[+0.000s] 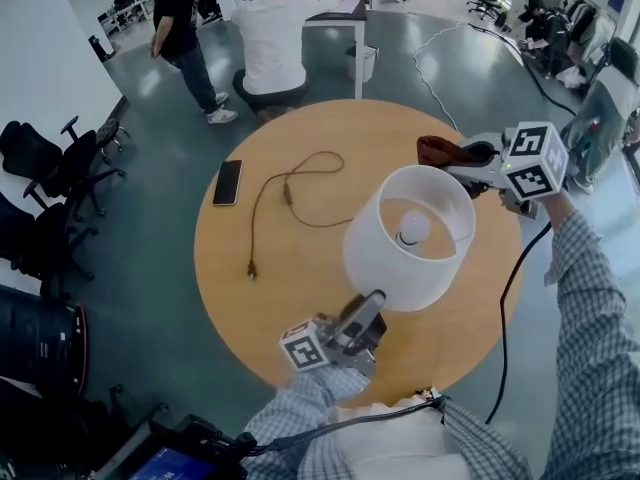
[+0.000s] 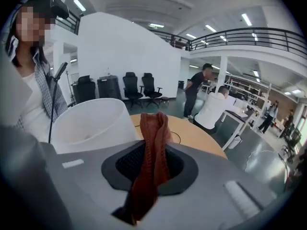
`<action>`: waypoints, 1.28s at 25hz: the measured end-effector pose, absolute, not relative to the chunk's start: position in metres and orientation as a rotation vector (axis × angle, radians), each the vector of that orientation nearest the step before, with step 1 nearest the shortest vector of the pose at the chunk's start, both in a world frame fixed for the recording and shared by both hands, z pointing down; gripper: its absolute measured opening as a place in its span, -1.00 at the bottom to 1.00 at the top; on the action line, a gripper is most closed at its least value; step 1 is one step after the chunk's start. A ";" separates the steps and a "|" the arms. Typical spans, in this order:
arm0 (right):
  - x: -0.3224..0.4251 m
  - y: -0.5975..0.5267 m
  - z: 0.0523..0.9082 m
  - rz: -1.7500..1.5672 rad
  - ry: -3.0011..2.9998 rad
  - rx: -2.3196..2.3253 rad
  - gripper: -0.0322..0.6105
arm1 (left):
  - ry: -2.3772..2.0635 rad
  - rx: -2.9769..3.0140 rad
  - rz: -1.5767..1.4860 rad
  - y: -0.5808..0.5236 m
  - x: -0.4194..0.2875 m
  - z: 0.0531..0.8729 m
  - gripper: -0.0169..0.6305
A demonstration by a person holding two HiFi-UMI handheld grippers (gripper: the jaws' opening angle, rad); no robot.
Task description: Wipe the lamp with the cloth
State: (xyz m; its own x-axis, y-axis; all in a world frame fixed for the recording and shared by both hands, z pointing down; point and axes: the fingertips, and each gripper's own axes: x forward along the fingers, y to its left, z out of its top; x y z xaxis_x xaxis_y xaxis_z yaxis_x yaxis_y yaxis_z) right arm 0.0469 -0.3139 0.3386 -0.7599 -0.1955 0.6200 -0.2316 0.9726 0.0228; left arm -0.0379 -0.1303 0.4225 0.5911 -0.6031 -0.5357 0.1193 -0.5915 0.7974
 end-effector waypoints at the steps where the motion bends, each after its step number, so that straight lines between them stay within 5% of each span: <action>1: 0.039 -0.317 0.338 0.044 -2.422 0.246 -0.71 | -0.387 1.962 -1.063 -0.130 -0.037 0.422 -0.49; 19: -0.113 -0.255 0.347 -0.359 -1.919 -0.586 -0.71 | -0.424 1.954 -1.061 -0.140 -0.032 0.428 -0.48; 32: -0.104 -0.133 0.349 -1.060 -1.641 -0.803 -0.71 | -0.414 1.924 -1.050 -0.146 -0.039 0.436 -0.48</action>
State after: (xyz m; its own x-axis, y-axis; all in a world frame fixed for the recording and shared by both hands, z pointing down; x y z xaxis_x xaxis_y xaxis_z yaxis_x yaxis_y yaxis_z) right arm -0.1045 -0.1326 0.3486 -0.2962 0.0172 0.9550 0.8777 0.3992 0.2651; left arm -0.0392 -0.1457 0.4355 0.5867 -0.6305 -0.5081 0.1135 -0.5572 0.8226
